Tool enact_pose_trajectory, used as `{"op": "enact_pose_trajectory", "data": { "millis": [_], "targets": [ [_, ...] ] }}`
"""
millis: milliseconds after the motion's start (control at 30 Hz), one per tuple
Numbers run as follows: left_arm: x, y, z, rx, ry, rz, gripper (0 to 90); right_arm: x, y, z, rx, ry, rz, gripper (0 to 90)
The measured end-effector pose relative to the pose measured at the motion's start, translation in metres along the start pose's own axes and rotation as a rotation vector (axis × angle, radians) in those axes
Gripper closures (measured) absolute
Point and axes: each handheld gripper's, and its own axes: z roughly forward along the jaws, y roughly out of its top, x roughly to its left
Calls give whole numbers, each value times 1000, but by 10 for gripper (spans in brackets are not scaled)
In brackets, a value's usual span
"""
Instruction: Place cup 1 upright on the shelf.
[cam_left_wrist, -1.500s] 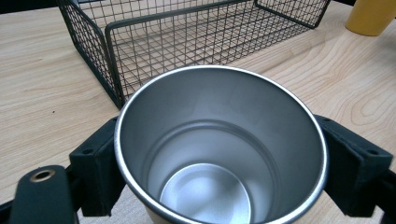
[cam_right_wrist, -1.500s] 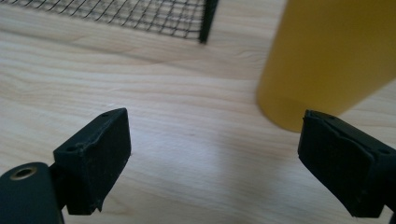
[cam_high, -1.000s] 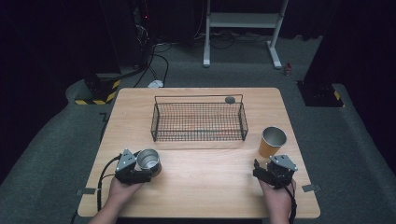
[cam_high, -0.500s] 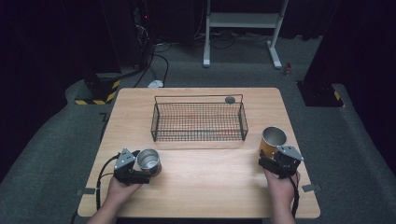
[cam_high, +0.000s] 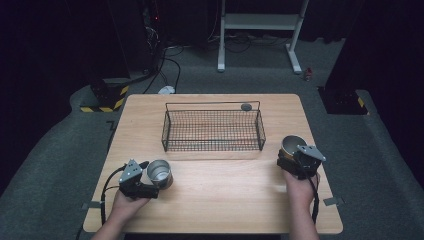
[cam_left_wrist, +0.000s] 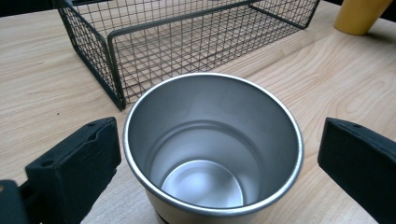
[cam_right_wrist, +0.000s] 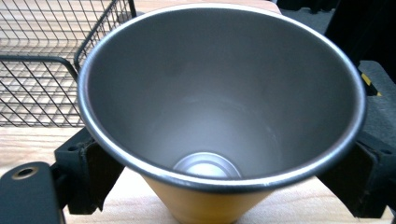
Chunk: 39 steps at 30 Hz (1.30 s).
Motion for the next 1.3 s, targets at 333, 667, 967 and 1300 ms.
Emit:
{"op": "enact_pose_trajectory", "data": {
  "millis": [333, 667, 967, 1300],
  "targets": [
    [4, 3, -6, -20, 14, 1, 1, 6, 9, -11, -38, 49, -18, 153],
    [6, 2, -5, -11, 0, -8, 6, 33, 29, -28, -108, 96, -65, 153],
    [10, -1, -4, -2, -8, -11, 6, 54, 48, -37, -149, 132, -90, 153],
    [11, -2, -3, 2, -23, -28, 8, 68, 63, -39, -165, 161, -95, 153]
  ]
}}
